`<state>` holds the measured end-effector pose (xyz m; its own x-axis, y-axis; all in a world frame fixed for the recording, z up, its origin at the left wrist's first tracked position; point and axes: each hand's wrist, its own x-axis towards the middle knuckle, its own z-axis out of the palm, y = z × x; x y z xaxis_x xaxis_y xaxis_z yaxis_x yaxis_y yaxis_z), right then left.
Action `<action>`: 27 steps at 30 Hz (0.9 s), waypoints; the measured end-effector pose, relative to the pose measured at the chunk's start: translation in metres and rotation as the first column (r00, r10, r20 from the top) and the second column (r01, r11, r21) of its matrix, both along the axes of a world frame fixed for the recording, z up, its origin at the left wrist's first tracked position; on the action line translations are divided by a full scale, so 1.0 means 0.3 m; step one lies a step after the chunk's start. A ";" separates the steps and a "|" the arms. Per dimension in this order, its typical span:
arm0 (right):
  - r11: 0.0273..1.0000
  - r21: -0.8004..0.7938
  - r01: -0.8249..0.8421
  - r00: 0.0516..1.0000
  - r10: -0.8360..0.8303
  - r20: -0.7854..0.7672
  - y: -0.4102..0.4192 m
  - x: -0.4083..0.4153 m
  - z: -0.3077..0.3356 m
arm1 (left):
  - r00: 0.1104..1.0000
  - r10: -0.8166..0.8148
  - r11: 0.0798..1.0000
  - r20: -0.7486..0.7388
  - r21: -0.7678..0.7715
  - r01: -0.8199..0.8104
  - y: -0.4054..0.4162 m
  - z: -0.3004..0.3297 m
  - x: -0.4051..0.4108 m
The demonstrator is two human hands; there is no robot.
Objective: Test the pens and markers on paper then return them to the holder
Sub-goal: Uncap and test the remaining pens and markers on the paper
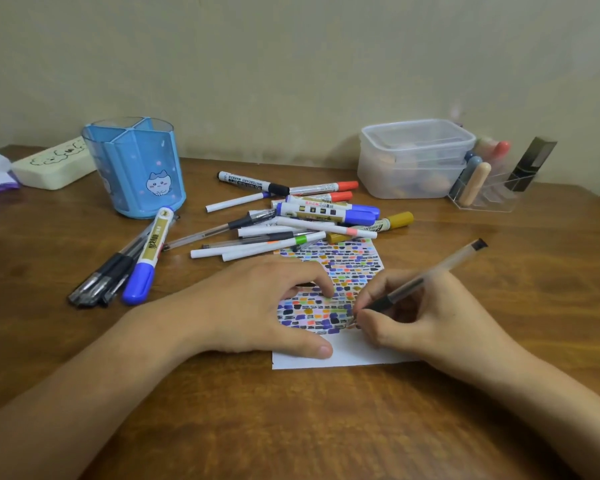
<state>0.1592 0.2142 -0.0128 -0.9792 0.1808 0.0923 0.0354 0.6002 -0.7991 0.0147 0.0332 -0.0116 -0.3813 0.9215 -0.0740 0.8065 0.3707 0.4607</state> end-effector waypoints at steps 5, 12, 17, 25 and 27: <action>1.000 0.016 0.016 1.000 -0.016 -0.011 -0.003 -0.003 -0.007 | 1.000 -0.021 1.000 -0.001 0.001 0.021 0.004 -0.003 -0.007; 0.999 0.035 0.000 1.000 0.000 0.007 -0.008 -0.006 -0.005 | 1.000 -0.024 1.000 -0.010 -0.004 0.024 0.003 -0.008 -0.010; 0.997 0.072 0.018 1.000 -0.019 0.009 -0.008 -0.006 0.000 | 1.000 -0.019 1.000 0.002 -0.010 0.019 0.006 -0.009 -0.012; 0.998 0.062 -0.001 1.000 0.001 0.003 -0.010 -0.005 -0.003 | 1.000 -0.019 1.000 0.010 -0.012 0.019 0.003 -0.008 -0.011; 0.998 0.062 0.003 1.000 -0.003 0.000 -0.009 -0.006 -0.002 | 1.000 -0.020 1.000 0.014 -0.016 0.020 0.003 -0.007 -0.010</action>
